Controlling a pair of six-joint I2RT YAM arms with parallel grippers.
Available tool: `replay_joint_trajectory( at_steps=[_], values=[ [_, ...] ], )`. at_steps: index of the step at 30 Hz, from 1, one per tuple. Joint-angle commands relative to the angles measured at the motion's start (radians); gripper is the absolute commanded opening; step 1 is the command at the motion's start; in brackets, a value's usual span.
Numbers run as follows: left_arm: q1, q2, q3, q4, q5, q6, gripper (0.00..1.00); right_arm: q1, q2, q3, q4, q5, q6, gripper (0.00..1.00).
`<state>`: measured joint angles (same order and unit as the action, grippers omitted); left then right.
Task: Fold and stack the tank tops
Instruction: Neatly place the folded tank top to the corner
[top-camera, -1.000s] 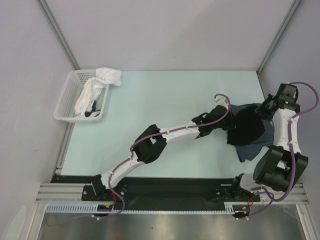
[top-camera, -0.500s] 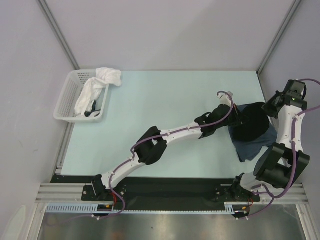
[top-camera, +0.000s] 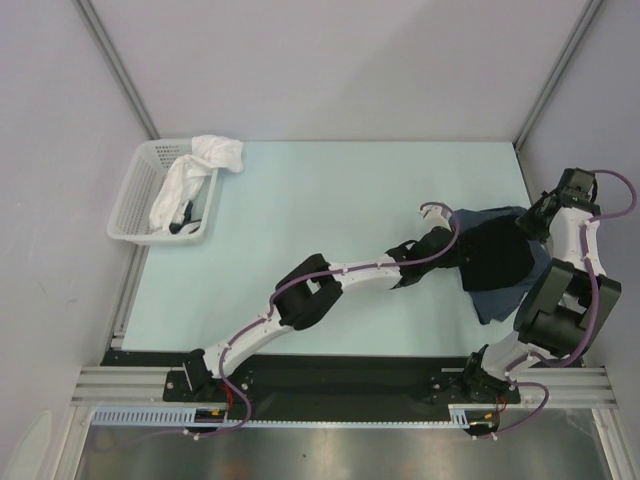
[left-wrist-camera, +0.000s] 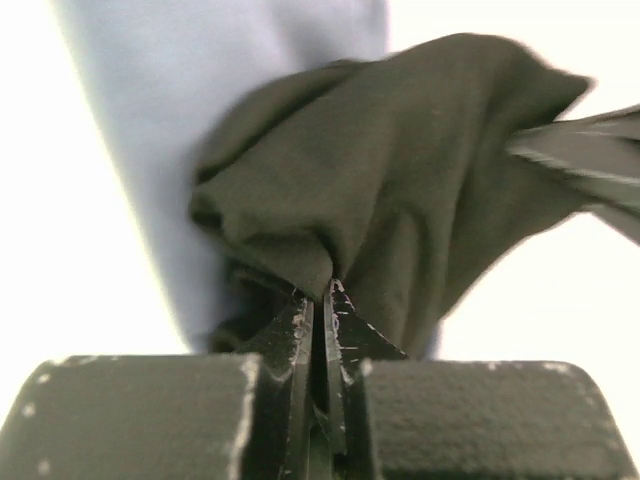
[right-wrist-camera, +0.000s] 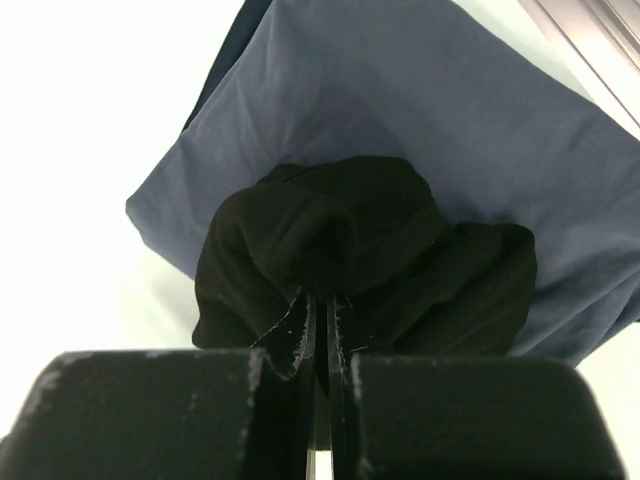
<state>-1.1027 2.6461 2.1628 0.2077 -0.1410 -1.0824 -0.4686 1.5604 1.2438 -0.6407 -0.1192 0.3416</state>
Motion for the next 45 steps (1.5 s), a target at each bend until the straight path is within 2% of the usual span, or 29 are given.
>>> replay_joint_trajectory(
  at_steps=[1,8,11,12,14,21,24,25,27,31,36,37,42,45],
  values=[
    [0.012,-0.064,-0.034,0.038,-0.061,-0.028,0.08,-0.004,0.021,0.011,0.07,0.029,0.019,0.0],
    [0.043,-0.084,-0.075,0.064,-0.077,-0.004,0.26,-0.004,0.064,0.023,0.093,0.036,0.023,0.0],
    [0.053,-0.11,-0.104,0.088,-0.077,0.032,0.47,-0.004,0.087,0.035,0.101,0.042,0.027,0.0],
    [0.052,-0.118,-0.104,0.088,-0.078,0.048,0.6,-0.004,0.095,0.042,0.101,0.047,0.027,0.0],
    [0.052,-0.136,-0.107,0.073,-0.086,0.087,0.7,-0.004,0.105,0.06,0.104,0.056,0.033,0.0],
    [0.053,-0.152,-0.113,0.084,-0.098,0.15,0.73,-0.002,0.133,0.068,0.119,0.09,0.046,0.02],
    [0.058,-0.118,-0.048,0.044,-0.092,0.165,0.72,0.008,0.151,0.056,0.134,0.096,0.051,0.15],
    [0.058,-0.109,-0.028,0.038,-0.089,0.173,0.72,0.013,0.156,0.055,0.139,0.113,0.053,0.23],
    [0.063,-0.088,0.02,0.015,-0.077,0.174,0.7,0.015,0.174,0.055,0.145,0.118,0.059,0.24],
    [0.078,-0.071,0.025,0.018,-0.055,0.156,0.66,-0.008,0.283,0.13,0.127,0.239,0.093,0.26],
    [0.083,-0.075,0.051,-0.001,-0.055,0.2,0.65,-0.008,0.328,0.158,0.136,0.268,0.106,0.46],
    [0.083,-0.077,0.063,-0.008,-0.054,0.213,0.65,-0.005,0.326,0.157,0.148,0.273,0.109,0.53],
    [0.086,-0.132,0.028,-0.022,-0.074,0.271,0.64,-0.002,0.271,0.157,0.157,0.317,0.108,0.64],
    [0.086,-0.164,0.002,-0.019,-0.083,0.294,0.64,-0.002,0.215,0.151,0.15,0.346,0.105,0.65]
  ],
)
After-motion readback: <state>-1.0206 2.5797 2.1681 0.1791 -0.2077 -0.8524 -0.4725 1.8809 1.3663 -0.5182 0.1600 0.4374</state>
